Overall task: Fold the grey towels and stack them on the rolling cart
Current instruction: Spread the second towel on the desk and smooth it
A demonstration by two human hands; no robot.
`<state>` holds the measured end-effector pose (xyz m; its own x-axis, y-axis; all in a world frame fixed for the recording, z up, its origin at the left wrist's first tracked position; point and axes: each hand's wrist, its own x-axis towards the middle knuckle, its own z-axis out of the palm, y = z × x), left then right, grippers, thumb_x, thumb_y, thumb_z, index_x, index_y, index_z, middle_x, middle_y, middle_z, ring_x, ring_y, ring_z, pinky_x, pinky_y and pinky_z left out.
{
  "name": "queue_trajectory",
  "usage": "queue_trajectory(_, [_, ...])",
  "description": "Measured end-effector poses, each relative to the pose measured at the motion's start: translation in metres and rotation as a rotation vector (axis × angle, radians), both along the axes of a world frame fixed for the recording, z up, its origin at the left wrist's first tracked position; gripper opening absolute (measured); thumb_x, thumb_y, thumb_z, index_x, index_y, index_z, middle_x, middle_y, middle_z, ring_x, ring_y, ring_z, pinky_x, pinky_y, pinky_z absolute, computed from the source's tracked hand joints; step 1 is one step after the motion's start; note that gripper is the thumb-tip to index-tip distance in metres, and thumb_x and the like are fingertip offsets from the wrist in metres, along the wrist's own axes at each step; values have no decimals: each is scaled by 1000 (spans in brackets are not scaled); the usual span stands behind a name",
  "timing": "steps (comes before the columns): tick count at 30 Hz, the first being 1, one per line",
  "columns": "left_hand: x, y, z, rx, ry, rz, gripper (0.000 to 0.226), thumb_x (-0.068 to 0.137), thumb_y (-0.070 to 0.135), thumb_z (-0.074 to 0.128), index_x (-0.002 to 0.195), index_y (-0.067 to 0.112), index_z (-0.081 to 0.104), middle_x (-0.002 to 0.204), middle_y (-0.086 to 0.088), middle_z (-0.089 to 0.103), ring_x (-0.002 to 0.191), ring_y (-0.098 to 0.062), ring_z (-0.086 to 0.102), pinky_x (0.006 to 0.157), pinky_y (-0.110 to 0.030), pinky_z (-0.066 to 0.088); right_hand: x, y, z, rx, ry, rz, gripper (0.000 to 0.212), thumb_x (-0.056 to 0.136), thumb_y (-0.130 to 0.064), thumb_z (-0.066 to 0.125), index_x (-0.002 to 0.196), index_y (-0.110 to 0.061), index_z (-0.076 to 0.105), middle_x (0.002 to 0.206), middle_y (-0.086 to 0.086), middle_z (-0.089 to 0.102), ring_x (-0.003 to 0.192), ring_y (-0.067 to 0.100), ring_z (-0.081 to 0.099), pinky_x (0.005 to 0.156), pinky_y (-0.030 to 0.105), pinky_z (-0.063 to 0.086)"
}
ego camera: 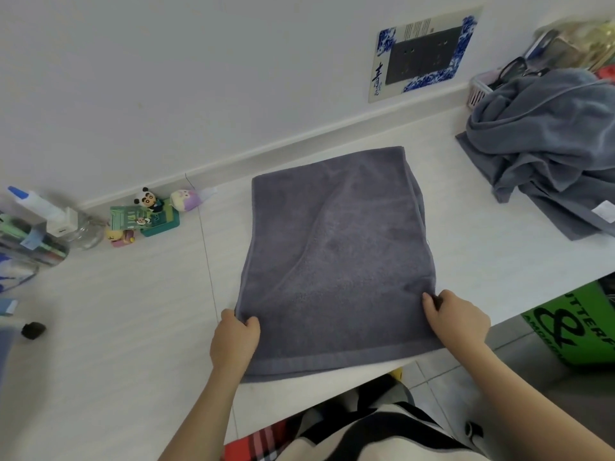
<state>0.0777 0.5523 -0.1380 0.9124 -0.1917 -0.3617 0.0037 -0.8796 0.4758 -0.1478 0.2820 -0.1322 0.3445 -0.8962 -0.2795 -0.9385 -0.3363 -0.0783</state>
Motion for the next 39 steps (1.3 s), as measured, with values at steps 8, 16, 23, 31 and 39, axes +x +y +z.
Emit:
queue_trajectory(8, [24, -36, 5, -191, -16, -14, 32, 97, 38, 47, 104, 8, 52, 98, -6, 58, 87, -24, 56, 68, -31, 43, 22, -4, 2, 269, -635, -136, 25, 95, -32, 50, 88, -8, 47, 74, 3, 53, 69, 21, 49, 52, 25, 33])
queue_trajectory(16, [25, -22, 5, 58, 46, -78, 25, 92, 33, 48, 95, 8, 53, 86, -5, 60, 73, -20, 55, 55, -27, 40, 34, -14, 9, 296, -507, -195, 21, 90, -26, 48, 98, -7, 45, 81, 8, 55, 69, 24, 52, 55, 31, 36])
queue_trajectory(23, [38, -53, 11, -208, -21, 92, 21, 98, 29, 47, 96, 8, 50, 89, -5, 55, 84, -26, 55, 64, -30, 38, 49, -27, -2, 201, -516, -206, 29, 96, -30, 47, 98, -2, 48, 95, 18, 61, 78, 36, 53, 66, 39, 44])
queue_trajectory(31, [59, -59, 13, -15, 72, 55, 28, 91, 33, 49, 96, 6, 54, 89, -7, 60, 76, -22, 55, 55, -29, 36, 63, -59, 13, 240, -529, -253, 20, 88, -26, 51, 95, -8, 54, 86, 5, 58, 77, 25, 52, 65, 31, 38])
queue_trajectory(39, [121, -119, 19, -416, 148, 313, 23, 95, 35, 53, 89, 13, 55, 92, -3, 55, 91, -22, 50, 79, -31, 39, 124, -118, 8, 427, -739, -231, 40, 88, -37, 60, 118, -10, 57, 108, 1, 61, 100, 22, 58, 84, 30, 44])
